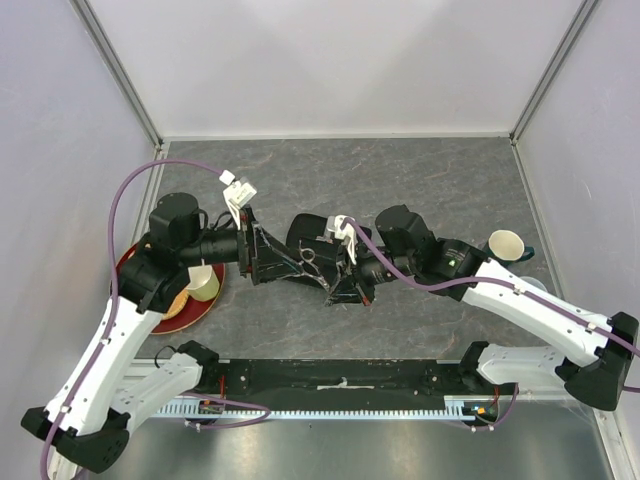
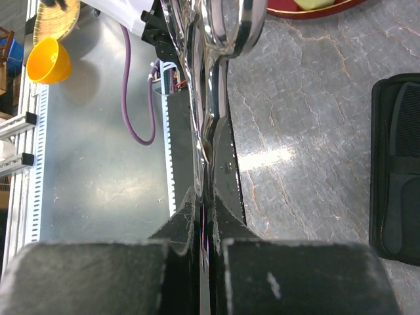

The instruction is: Sort the hair-cutting tools

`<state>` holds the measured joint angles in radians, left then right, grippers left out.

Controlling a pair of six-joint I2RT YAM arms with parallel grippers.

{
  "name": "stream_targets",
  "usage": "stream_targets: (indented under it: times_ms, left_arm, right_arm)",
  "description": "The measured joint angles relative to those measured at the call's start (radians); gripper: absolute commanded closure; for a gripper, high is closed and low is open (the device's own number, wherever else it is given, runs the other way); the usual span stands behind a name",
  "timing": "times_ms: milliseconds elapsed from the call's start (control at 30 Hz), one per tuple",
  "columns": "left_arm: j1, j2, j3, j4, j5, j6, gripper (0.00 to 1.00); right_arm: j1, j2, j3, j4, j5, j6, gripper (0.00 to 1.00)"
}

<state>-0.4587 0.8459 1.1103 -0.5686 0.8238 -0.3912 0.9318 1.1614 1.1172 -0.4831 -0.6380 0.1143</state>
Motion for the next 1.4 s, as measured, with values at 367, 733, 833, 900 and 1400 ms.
stream_targets:
  times_ms: [367,733,833,900,1400]
  left_arm:
    - [0.000,0.095,-0.051,0.027,0.014,-0.048,0.46]
    - [-0.002,0.111,-0.044,0.035,0.025,-0.052,0.98]
    - [-0.002,0.109,-0.043,0.027,0.021,-0.048,0.98]
    - [-0.002,0.109,-0.042,0.025,0.010,-0.048,0.98]
    - [-0.002,0.169,0.077,-0.143,-0.260,-0.098,0.98]
  right_arm:
    - [0.000,0.032,-0.014,0.011,-0.016,-0.003,1.00]
    - [-0.001,0.056,-0.026,0.012,0.016,0.013,1.00]
    - [0.000,0.057,-0.027,0.016,0.019,0.016,0.74]
    - [0.000,0.058,-0.027,0.018,0.032,0.020,0.31]
    - [0.060,-0.016,-0.093,0.069,0.359,-0.060,0.25]
